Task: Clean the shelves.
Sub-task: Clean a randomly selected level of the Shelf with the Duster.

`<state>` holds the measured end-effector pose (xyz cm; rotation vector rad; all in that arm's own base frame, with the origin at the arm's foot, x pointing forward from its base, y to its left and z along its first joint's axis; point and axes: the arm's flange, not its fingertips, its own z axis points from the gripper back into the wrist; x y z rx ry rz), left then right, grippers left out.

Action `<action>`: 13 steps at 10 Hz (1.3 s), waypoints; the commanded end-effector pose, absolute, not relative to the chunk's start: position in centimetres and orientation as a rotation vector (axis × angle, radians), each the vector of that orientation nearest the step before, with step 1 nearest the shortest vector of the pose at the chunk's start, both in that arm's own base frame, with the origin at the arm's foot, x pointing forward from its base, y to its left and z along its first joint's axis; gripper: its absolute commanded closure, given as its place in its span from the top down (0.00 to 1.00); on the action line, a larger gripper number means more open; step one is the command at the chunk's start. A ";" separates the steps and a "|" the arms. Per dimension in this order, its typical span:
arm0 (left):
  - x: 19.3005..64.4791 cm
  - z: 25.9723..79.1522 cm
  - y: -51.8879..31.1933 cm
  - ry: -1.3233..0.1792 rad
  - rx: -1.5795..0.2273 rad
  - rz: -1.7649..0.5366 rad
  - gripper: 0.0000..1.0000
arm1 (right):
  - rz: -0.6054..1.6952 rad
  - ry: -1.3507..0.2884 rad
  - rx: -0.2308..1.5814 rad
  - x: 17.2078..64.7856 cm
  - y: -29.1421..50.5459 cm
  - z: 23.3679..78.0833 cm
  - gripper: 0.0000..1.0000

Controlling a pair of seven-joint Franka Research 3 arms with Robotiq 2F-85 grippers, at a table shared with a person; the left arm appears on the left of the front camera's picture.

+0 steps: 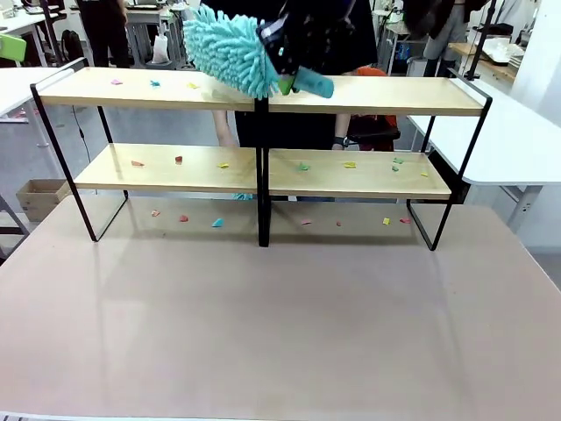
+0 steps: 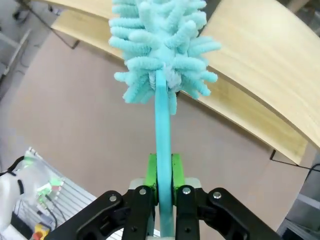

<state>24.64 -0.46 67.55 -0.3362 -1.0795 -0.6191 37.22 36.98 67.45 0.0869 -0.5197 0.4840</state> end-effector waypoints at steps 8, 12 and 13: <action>24.6 67.5 -0.4 -1.086 -0.344 -0.623 1.00 | 0.488 -0.456 0.080 38.9 43.1 67.3 0.12; 24.6 67.5 -0.4 -1.086 -0.344 -0.623 1.00 | 0.597 -0.414 0.076 41.6 49.7 68.2 0.12; 24.6 67.5 -0.4 -1.086 -0.344 -0.623 1.00 | 0.624 -0.405 0.088 42.3 51.6 68.8 0.12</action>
